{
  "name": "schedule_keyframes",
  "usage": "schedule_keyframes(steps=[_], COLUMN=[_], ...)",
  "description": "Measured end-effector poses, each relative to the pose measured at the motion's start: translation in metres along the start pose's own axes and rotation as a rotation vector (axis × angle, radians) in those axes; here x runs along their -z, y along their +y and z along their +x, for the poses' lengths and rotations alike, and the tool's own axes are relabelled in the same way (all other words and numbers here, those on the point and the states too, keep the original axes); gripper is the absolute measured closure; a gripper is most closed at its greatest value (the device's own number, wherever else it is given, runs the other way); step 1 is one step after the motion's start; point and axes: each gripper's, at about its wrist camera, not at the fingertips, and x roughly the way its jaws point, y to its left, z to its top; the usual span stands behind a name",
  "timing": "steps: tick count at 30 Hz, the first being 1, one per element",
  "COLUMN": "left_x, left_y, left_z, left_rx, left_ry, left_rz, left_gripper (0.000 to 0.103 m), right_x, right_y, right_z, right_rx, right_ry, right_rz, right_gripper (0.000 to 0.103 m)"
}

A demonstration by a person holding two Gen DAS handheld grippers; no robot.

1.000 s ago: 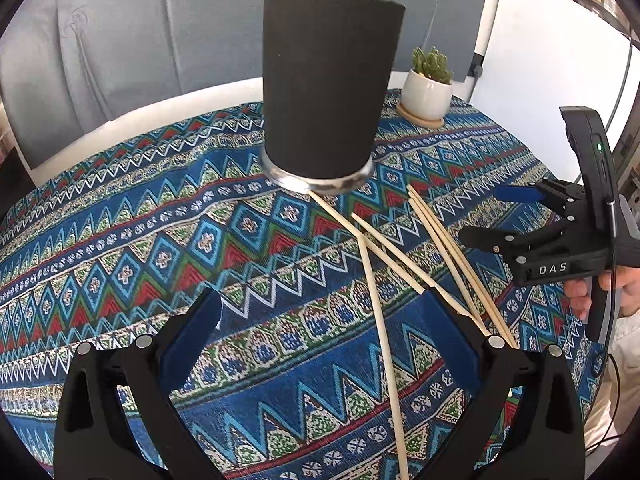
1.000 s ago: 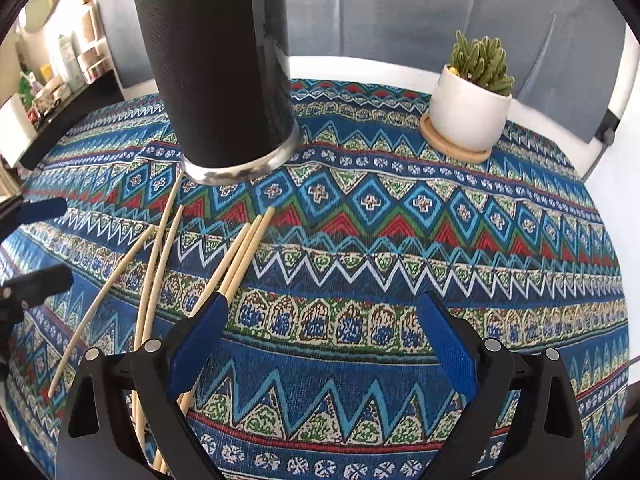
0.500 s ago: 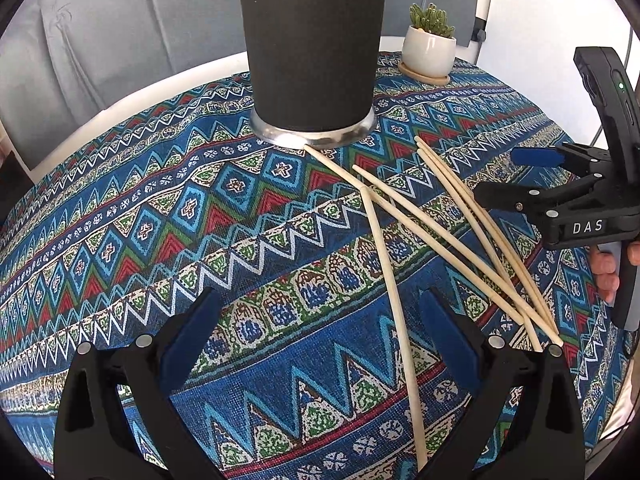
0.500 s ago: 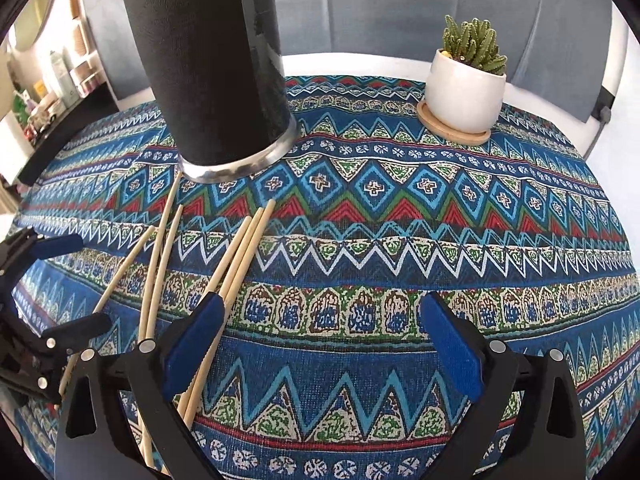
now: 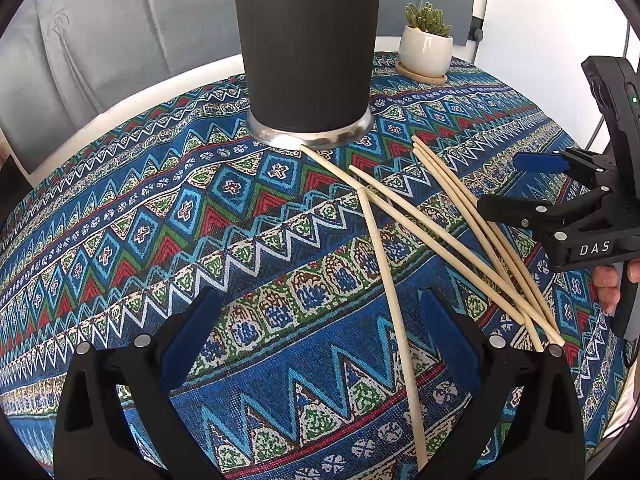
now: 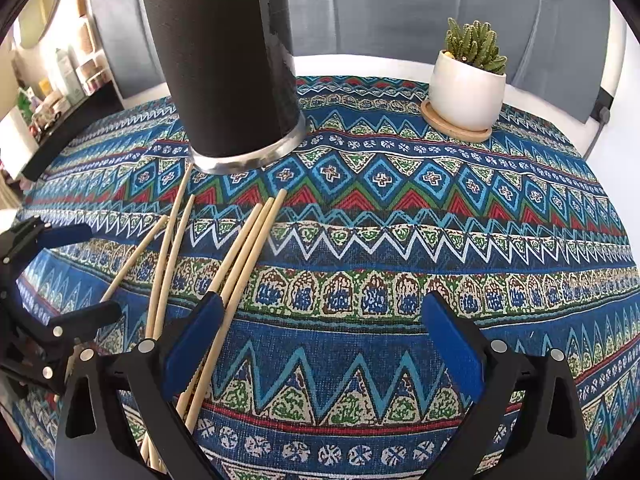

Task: Organize utensils
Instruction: 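Withdraw the right tool from the holder back over the sticks, then grasp a wooden stick with the left tool while the right tool grasps another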

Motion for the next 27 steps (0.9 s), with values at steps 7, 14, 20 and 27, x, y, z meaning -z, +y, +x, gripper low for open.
schedule_keyframes(steps=[7,14,20,27], left_x=[-0.0001,-0.0002,0.0,-0.0004], left_y=[-0.0007,-0.0007,-0.0004,-0.0015], left_z=[0.0001,0.0,0.0003,0.0011], left_rx=[0.002,0.002,0.003,-0.003], left_ry=[0.001,0.001,0.002,0.002], left_rz=[-0.001,-0.001,-0.001,0.001], left_gripper=[0.006,0.006,0.006,0.005], right_x=[0.0007,0.0008,0.0005,0.0017], right_y=[0.0004,0.0005,0.0006,0.0003], right_z=[-0.0018,-0.0022,0.001,0.0006], right_rx=[0.001,0.0,0.0,0.007], right_ry=[0.012,0.012,0.012,0.01], right_rz=[-0.047,-0.045,-0.042,-0.047], right_gripper=[0.007,0.007,0.006,0.009])
